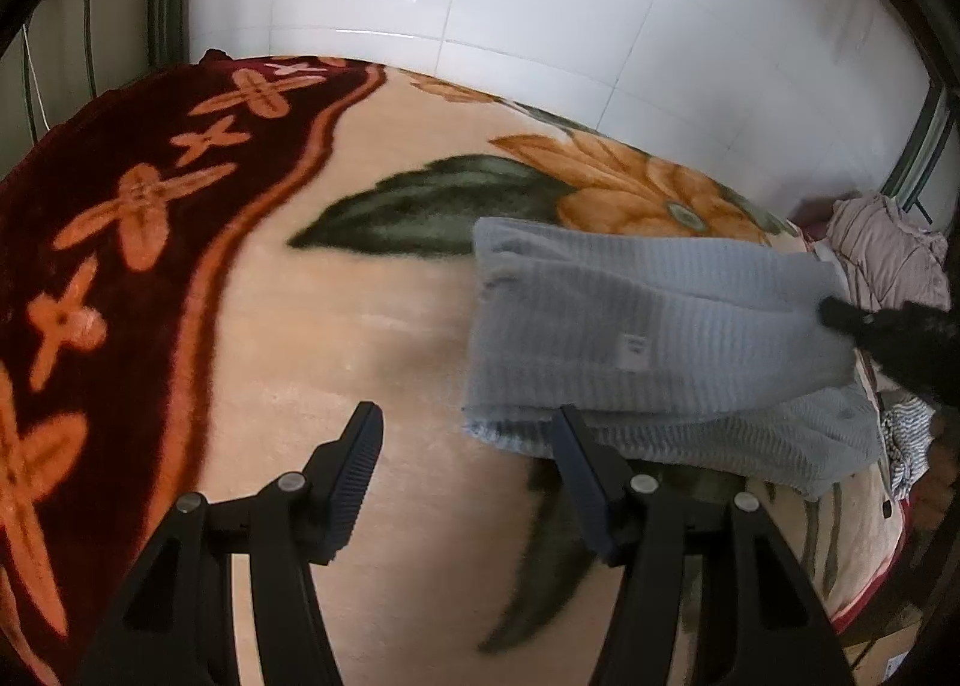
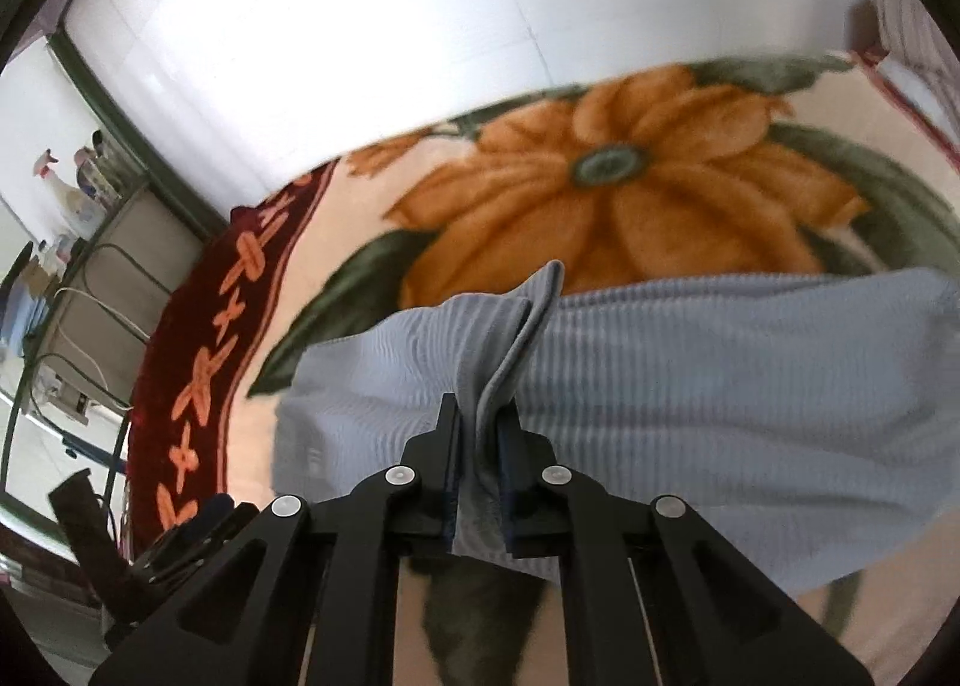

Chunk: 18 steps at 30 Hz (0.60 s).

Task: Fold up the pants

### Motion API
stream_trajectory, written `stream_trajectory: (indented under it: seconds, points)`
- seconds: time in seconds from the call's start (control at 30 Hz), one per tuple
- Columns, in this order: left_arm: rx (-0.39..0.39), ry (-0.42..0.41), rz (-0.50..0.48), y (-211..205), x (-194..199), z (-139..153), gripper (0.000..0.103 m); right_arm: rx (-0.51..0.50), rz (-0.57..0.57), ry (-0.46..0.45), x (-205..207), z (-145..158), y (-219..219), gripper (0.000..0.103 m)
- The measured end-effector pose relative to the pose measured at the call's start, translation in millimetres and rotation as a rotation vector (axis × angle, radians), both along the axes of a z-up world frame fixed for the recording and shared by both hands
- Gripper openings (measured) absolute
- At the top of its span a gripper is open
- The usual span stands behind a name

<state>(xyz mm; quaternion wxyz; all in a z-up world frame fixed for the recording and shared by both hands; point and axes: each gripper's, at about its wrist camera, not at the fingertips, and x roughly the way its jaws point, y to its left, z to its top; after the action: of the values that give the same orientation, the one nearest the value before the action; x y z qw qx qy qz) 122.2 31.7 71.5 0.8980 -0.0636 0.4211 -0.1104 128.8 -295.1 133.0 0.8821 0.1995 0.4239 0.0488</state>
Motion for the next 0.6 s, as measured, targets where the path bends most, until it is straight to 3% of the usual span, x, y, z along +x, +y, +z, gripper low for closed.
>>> stream_trajectory:
  seconds: [0.33,0.6]
  points:
    - [0.018,-0.021,-0.041,-18.2,-0.5,8.5,0.061,-0.097,-0.141,0.003,-34.6,41.4,-78.4,0.011]
    - [0.038,-0.024,-0.107,-49.0,2.1,8.3,0.061,-0.206,-0.289,0.093,-52.3,25.4,-149.9,0.011]
